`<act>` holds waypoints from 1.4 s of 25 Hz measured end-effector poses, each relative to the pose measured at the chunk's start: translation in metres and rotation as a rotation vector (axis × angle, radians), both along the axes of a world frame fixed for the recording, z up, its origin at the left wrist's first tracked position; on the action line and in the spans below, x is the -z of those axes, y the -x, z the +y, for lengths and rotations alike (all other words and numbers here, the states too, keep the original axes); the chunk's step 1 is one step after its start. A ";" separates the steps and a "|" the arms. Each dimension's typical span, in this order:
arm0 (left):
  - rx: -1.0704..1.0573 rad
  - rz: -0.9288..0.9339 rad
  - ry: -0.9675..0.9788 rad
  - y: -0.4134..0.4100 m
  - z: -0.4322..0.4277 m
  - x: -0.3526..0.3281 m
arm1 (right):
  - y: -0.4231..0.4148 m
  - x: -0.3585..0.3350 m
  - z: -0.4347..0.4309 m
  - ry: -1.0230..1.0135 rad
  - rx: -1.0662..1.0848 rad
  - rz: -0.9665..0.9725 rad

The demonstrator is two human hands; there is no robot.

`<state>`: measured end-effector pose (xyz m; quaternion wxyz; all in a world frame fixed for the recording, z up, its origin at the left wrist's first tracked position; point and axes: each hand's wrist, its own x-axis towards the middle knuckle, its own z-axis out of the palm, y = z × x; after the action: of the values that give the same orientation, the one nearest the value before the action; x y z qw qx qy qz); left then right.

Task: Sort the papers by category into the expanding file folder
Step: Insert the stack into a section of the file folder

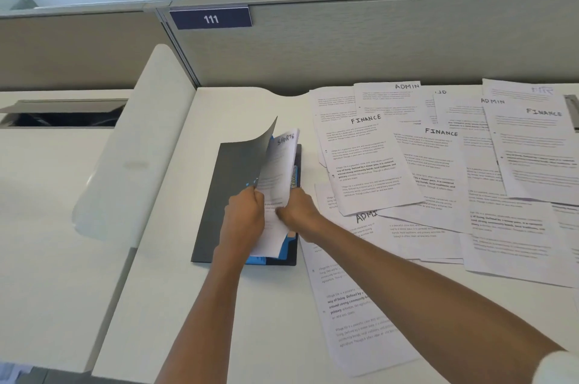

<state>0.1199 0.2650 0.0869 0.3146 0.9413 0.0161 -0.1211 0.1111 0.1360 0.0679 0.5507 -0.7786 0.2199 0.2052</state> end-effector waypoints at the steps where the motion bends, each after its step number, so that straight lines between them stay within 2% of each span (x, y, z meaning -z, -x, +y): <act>1: -0.008 0.003 -0.003 0.000 0.001 0.000 | 0.000 -0.001 -0.004 -0.016 0.031 -0.006; 5: -0.016 0.009 -0.002 0.004 -0.004 -0.001 | -0.009 -0.011 -0.020 -0.152 0.227 0.009; 7: -0.021 0.007 -0.018 0.005 -0.007 -0.003 | -0.013 -0.013 -0.026 -0.132 0.274 0.016; 11: -0.042 -0.005 -0.051 0.004 -0.011 -0.002 | -0.015 -0.023 -0.047 0.026 0.207 0.004; 16: -0.033 0.004 -0.060 0.006 -0.014 -0.001 | -0.021 -0.031 -0.068 0.007 0.218 0.040; 22: 0.013 -0.001 -0.042 0.006 -0.021 -0.006 | -0.032 -0.014 -0.040 -0.023 0.131 -0.008; 25: 0.014 -0.012 -0.021 0.004 -0.018 -0.006 | -0.027 0.000 -0.021 0.077 0.027 -0.004; 28: 0.041 0.008 -0.087 0.005 -0.017 -0.007 | -0.027 0.015 -0.009 0.144 -0.029 -0.019; 33: 0.081 0.096 -0.164 0.009 -0.027 -0.012 | -0.032 0.021 -0.004 -0.041 -0.003 0.024; 35: 0.092 0.083 -0.183 0.010 -0.028 -0.009 | -0.028 0.020 0.001 -0.079 0.055 -0.035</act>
<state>0.1100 0.2374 0.0960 0.2207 0.9600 -0.0031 -0.1723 0.1396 0.1366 0.0474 0.5901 -0.7535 0.2233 0.1846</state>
